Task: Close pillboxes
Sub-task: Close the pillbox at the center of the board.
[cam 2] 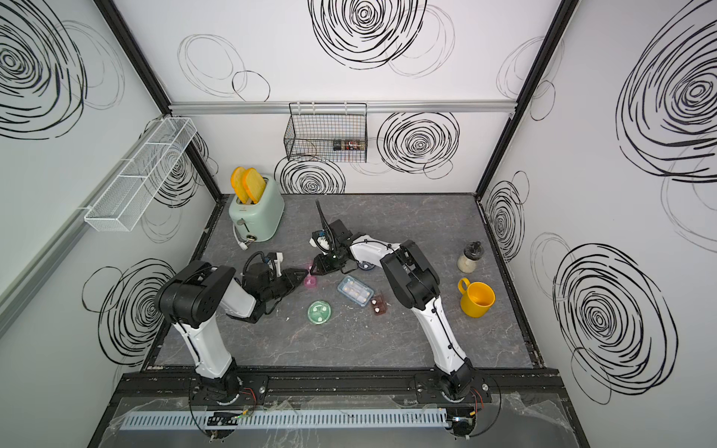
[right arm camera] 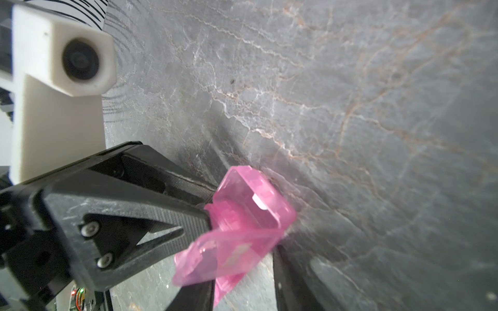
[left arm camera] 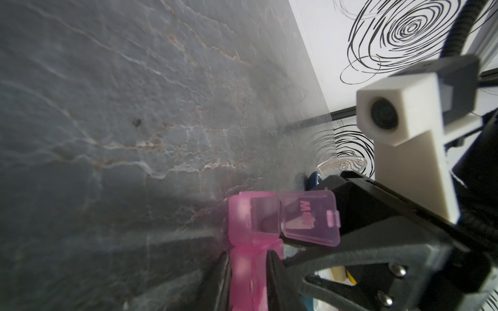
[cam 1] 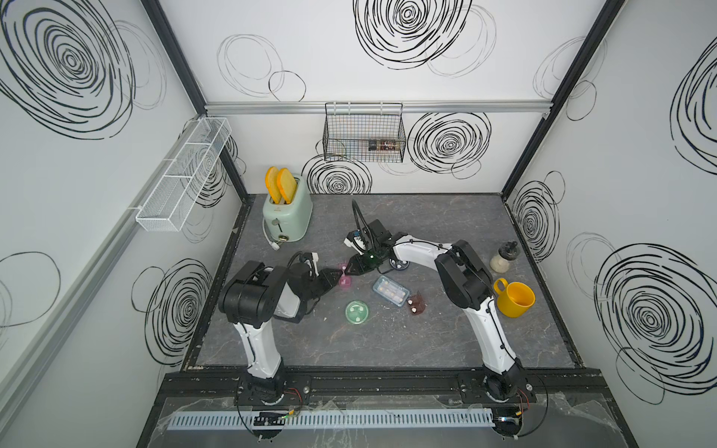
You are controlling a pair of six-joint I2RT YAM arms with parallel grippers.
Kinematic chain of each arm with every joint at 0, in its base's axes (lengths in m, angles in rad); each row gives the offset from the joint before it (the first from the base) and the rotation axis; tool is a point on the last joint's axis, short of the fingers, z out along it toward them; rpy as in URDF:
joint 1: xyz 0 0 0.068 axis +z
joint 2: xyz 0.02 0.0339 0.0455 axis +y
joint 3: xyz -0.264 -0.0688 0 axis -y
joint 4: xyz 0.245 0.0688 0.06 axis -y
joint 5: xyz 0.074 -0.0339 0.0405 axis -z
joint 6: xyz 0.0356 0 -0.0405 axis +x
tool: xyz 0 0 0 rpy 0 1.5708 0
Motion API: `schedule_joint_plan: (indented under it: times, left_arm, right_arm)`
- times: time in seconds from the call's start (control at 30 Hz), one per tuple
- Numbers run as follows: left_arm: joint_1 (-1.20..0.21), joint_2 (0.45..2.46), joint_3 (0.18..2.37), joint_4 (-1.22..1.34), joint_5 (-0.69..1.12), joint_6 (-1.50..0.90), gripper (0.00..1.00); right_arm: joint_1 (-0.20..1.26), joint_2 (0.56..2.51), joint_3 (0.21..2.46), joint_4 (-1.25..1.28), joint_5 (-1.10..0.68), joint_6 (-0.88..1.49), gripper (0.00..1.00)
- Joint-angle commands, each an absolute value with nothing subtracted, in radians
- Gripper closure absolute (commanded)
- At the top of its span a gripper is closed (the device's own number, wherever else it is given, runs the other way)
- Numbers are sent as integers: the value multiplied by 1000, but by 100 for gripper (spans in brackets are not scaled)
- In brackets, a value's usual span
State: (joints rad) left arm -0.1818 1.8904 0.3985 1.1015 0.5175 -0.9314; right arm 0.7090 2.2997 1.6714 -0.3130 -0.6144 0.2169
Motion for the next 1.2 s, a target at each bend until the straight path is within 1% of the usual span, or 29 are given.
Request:
schedule_joint_plan:
  times: [0.0, 0.33, 0.9, 0.93, 1.0, 1.03, 1.1, 1.17]
  left_arm:
    - [-196, 1922, 403, 1098, 499, -925, 75]
    - [-214, 1935, 396, 1105, 488, -924, 77]
    - [-290, 1999, 341, 1202, 431, -965, 78]
    - [-289, 2006, 340, 1211, 432, -971, 76]
    - [-286, 2016, 336, 1229, 442, -978, 66]
    - [-284, 2019, 335, 1233, 443, -981, 64]
    - [-278, 2016, 336, 1228, 446, -978, 61]
    - [-276, 2013, 337, 1219, 445, -974, 60]
  right_arm:
    - [716, 2334, 1692, -333, -620, 206, 62]
    - [716, 2344, 1682, -331, -624, 206, 63]
    - [716, 2352, 1648, -312, -634, 207, 64]
    - [716, 2353, 1646, -312, -634, 208, 64]
    - [716, 2356, 1648, -313, -634, 209, 63]
    - [716, 2356, 1648, -313, -634, 209, 62]
    - [716, 2356, 1648, -309, -632, 213, 62]
    - [716, 2355, 1651, -307, -629, 216, 61]
